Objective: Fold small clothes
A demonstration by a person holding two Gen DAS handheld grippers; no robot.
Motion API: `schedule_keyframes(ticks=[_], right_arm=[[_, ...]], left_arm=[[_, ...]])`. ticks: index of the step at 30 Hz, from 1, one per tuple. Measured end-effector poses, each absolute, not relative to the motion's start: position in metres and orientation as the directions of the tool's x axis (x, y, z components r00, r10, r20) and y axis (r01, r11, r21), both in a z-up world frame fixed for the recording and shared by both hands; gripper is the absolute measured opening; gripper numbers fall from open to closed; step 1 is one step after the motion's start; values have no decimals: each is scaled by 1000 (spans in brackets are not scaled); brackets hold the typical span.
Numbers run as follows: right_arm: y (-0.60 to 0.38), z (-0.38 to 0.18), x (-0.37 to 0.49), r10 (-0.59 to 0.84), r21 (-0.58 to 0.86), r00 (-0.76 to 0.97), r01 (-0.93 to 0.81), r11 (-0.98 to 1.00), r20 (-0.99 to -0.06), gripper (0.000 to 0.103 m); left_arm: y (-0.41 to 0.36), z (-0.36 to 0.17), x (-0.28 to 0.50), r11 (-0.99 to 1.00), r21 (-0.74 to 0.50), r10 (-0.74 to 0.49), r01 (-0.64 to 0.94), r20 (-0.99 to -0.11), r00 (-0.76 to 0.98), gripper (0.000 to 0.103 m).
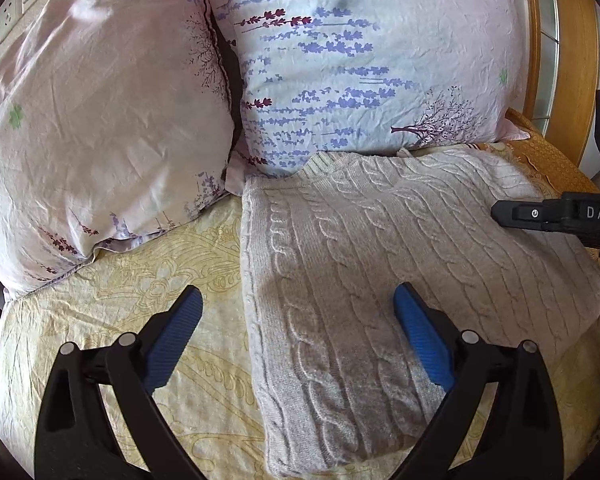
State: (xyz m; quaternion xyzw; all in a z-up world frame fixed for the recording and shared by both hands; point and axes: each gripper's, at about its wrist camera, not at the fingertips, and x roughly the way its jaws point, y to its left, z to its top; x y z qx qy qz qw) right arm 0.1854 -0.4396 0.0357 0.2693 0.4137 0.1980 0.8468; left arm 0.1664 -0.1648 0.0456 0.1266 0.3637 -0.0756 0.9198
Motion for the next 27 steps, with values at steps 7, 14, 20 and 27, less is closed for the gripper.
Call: schedule_keyframes(ticks=[7, 14, 20, 27], right_arm=[[-440, 32, 187, 605, 664, 544, -114, 739, -581, 68], [-437, 26, 190, 652, 704, 506, -117, 700, -564, 70], [-438, 27, 189, 663, 714, 496, -116, 691, -561, 70], [-437, 25, 189, 726, 771, 466, -134, 623, -505, 73]], left_arm=[[-156, 40, 174, 967, 103, -89, 232, -720, 688, 101], [-140, 26, 200, 943, -197, -317, 269, -779, 541, 100], [-114, 10, 221, 863, -460, -503, 208, -756, 418, 90], [-92, 0, 231, 779, -609, -615, 147, -699, 364, 76]])
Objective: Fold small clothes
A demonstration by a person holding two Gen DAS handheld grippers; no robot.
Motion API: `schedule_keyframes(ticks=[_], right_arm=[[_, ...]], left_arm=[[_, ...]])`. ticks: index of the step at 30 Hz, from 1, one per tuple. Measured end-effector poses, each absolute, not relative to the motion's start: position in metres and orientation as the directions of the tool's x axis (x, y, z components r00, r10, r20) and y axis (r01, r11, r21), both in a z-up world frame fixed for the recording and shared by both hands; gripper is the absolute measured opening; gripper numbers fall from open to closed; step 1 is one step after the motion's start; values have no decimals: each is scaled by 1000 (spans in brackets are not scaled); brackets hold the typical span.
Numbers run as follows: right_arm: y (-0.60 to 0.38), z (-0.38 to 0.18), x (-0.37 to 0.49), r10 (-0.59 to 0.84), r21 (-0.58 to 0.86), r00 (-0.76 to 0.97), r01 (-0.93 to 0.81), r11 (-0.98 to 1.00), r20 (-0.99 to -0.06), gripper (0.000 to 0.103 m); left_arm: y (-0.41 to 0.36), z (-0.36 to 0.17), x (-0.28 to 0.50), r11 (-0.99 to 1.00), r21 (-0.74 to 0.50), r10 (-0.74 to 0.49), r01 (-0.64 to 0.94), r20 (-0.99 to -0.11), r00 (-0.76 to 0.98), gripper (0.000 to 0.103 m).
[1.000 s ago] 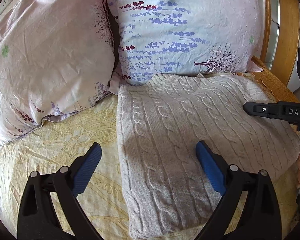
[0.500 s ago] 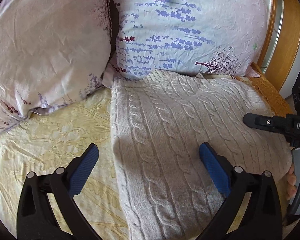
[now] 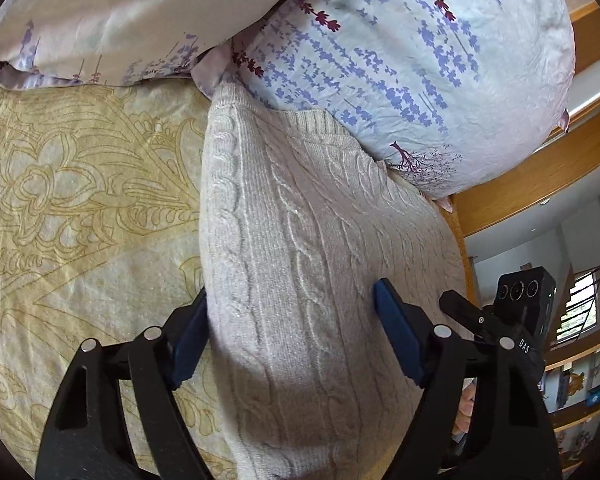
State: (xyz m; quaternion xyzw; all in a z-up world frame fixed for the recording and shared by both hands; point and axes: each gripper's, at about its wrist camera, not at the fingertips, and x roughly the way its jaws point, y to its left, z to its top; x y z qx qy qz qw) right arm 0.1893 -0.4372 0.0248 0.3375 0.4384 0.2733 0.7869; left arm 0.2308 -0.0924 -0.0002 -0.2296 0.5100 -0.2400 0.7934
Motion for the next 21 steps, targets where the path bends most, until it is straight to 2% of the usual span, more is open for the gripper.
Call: schedule_keyframes(ticks=[3, 5, 10, 12, 14, 17, 21], right_arm=[[-439, 23, 190, 754, 802, 459, -135, 582, -470, 73], [-437, 25, 189, 733, 775, 461, -139, 616, -500, 70], [-428, 27, 189, 707, 737, 461, -151, 658, -536, 70], [-428, 26, 190, 712, 741, 459, -153, 653, -532, 70], [-427, 24, 191, 729, 759, 446, -153, 633, -519, 64], [-430, 17, 193, 778, 814, 423, -142, 563, -464, 52], [-433, 13, 194, 814, 858, 419, -138, 495, -402, 46]], left_arm=[[-90, -3, 230, 763, -630, -633, 144, -683, 365, 75], [-91, -4, 230, 763, -629, -633, 148, -681, 368, 75], [-105, 1, 226, 808, -554, -586, 201, -718, 376, 86], [-112, 2, 225, 825, -522, -564, 218, -734, 378, 87], [-112, 1, 226, 824, -525, -566, 214, -734, 375, 86], [-103, 0, 228, 805, -562, -590, 192, -719, 367, 74], [-83, -5, 230, 749, -647, -647, 142, -666, 372, 55]])
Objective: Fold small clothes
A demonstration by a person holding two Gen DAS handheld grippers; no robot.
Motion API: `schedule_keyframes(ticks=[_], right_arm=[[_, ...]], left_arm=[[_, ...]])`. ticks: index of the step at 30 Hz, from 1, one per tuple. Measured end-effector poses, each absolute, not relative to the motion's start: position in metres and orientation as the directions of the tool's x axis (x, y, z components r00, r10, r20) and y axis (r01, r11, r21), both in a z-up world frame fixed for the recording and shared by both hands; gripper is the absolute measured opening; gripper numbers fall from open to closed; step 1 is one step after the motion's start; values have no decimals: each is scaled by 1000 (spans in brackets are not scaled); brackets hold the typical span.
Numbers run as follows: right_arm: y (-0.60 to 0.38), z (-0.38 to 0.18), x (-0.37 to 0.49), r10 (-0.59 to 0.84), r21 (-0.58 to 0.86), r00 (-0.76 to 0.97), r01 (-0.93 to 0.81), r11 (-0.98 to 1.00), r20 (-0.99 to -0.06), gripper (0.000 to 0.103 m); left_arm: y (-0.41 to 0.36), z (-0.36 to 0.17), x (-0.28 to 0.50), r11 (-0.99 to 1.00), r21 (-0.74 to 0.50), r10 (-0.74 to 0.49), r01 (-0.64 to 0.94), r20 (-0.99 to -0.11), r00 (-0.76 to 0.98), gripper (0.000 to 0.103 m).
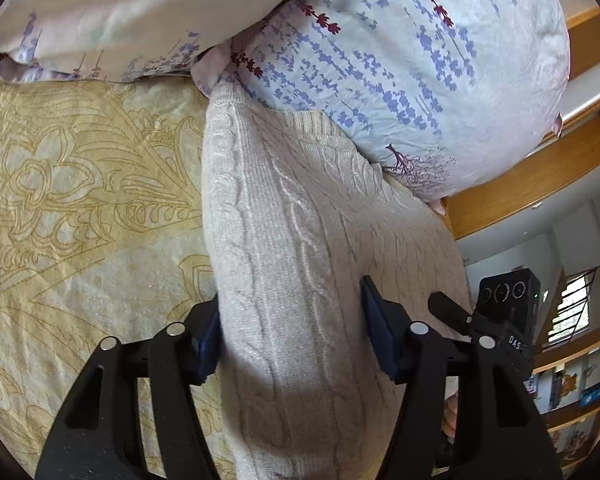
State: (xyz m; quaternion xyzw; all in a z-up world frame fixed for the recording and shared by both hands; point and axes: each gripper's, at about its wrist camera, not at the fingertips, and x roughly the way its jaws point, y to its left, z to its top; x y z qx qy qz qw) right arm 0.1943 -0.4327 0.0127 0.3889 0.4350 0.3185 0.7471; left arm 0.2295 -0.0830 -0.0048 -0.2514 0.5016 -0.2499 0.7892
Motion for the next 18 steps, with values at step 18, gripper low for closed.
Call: schedule_keyframes(ticks=[18], right_arm=[[-327, 42, 178, 882, 790, 273, -397, 466, -383, 38]], left_arm=[[26, 32, 167, 697, -702, -672, 145, -570, 472, 37]])
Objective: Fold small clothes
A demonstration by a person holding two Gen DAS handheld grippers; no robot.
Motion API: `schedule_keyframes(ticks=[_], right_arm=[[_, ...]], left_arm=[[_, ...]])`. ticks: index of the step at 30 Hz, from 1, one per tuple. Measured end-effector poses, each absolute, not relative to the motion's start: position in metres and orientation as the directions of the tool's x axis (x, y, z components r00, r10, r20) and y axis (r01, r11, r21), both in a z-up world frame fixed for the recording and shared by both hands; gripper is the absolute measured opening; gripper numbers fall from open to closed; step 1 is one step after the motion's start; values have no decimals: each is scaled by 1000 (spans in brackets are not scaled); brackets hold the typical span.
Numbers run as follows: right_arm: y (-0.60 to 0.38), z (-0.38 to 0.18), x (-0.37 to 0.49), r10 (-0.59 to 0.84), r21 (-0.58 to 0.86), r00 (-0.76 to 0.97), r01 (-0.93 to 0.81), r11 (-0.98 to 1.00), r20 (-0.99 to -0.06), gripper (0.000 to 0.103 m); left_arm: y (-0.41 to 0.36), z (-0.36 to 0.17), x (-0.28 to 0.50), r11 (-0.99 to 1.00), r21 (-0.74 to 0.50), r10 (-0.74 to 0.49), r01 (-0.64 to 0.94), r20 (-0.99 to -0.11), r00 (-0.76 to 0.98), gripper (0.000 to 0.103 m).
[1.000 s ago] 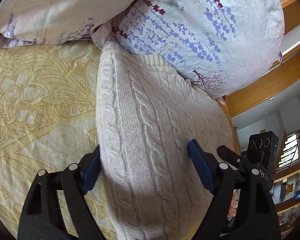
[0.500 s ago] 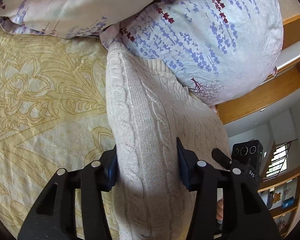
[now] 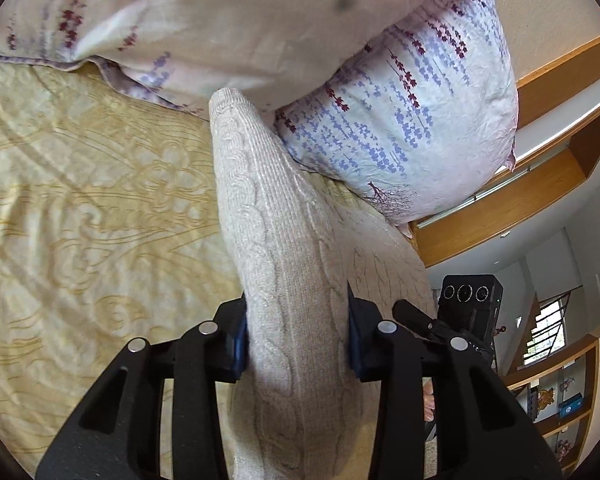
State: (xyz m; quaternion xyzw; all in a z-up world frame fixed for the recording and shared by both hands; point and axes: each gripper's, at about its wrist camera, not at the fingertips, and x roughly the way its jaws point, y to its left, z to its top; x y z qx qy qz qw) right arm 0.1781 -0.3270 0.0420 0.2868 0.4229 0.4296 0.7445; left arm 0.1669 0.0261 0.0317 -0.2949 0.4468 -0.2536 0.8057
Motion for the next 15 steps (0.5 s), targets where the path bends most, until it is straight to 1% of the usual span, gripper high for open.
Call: schedule_keyframes(ticks=[2, 5, 7, 9, 10, 11, 12, 13, 15], right_arm=[[-301, 42, 173, 873, 772, 238, -409, 487, -425, 38], [-276, 46, 168, 868, 762, 208, -417, 496, -451, 38], [-267, 44, 171, 855, 760, 209, -393, 518, -475, 38], [-262, 42, 169, 837, 752, 210, -369, 546, -505, 45], [-262, 39, 170, 831, 754, 199, -350, 555, -519, 50], [-265, 38, 168, 830, 759, 196, -336, 558, -523, 56], [-270, 39, 168, 827, 761, 200, -324, 562, -526, 59], [-279, 42, 165, 819, 755, 223, -317, 574, -529, 63], [-302, 50, 163, 812, 757, 293, -302, 580, -505, 63]], left_arm=[[49, 34, 157, 718, -683, -650, 138, -585, 485, 37], [71, 32, 152, 733, -669, -630, 123, -600, 493, 37], [84, 24, 148, 739, -667, -616, 95, -612, 496, 38], [90, 12, 149, 743, -667, -606, 65, -627, 489, 41], [91, 7, 149, 746, -664, -599, 52, -634, 489, 45], [93, 3, 147, 748, -663, -593, 41, -638, 492, 47], [94, 3, 146, 751, -659, -584, 33, -641, 498, 51], [93, 6, 144, 761, -648, -569, 31, -644, 510, 53], [97, 21, 133, 803, -595, -509, 38, -651, 564, 54]])
